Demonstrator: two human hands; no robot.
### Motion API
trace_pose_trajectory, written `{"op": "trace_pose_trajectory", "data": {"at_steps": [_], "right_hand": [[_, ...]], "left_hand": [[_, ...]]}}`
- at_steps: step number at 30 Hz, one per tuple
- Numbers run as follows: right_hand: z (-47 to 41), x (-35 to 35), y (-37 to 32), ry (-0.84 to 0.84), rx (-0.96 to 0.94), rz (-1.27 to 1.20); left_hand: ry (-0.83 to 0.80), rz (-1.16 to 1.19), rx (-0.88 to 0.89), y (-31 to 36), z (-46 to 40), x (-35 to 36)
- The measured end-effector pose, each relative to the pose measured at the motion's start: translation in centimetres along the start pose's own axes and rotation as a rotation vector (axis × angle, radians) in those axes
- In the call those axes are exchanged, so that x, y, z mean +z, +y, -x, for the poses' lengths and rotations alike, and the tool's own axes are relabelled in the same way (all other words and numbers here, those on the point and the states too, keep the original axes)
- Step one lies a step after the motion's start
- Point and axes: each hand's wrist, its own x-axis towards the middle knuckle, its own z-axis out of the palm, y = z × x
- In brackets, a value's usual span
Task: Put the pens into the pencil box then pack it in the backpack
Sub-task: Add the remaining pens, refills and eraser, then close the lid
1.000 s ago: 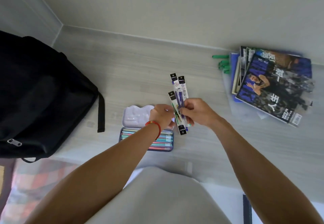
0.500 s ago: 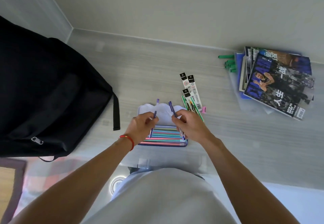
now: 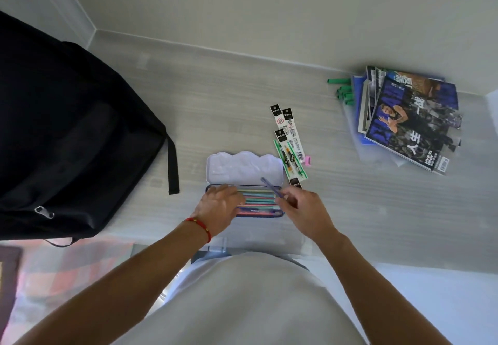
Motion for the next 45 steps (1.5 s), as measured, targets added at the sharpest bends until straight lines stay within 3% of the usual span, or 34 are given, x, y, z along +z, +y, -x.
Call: {"op": "trace_pose_trajectory", "data": {"at_steps": [7, 18, 24, 32, 35, 38, 41, 45], "right_hand": [[-0.8, 3.3, -2.6, -0.081, -0.2, 0.206], [-1.5, 5.8, -3.5, 0.005, -0.276, 0.309], [-1.1, 6.8, -3.6, -0.045, -0.264, 0.265], [-1.5, 6.1, -3.0, -0.086, -0.177, 0.17], [-2.8, 4.4, -2.2, 0.121, -0.118, 0.102], [-5.4, 1.9, -0.5, 0.334, 0.075, 0.106], [-7.6, 0.5, 1.0, 0.206, 0.228, 0.271], [-8.2, 0.6, 1.9, 0.172, 0.163, 0.345]], "left_hand": [[0.138, 0.152, -0.329, -3.3, 2.2, -2.0], [0.094, 0.123, -0.187, -2.2, 2.9, -1.7], [0.068, 0.038, -0.102, -1.9, 2.3, -1.0], [0.067, 0.046, -0.122, -2.1, 2.0, -0.8], [0.021, 0.029, -0.169, -2.2, 1.6, -0.9], [0.023, 0.045, -0.17, -2.6, 1.7, -1.2], [0.076, 0.058, -0.185, -2.6, 1.8, -1.5], [0.101, 0.075, -0.239, -2.1, 1.9, -1.8]]}}
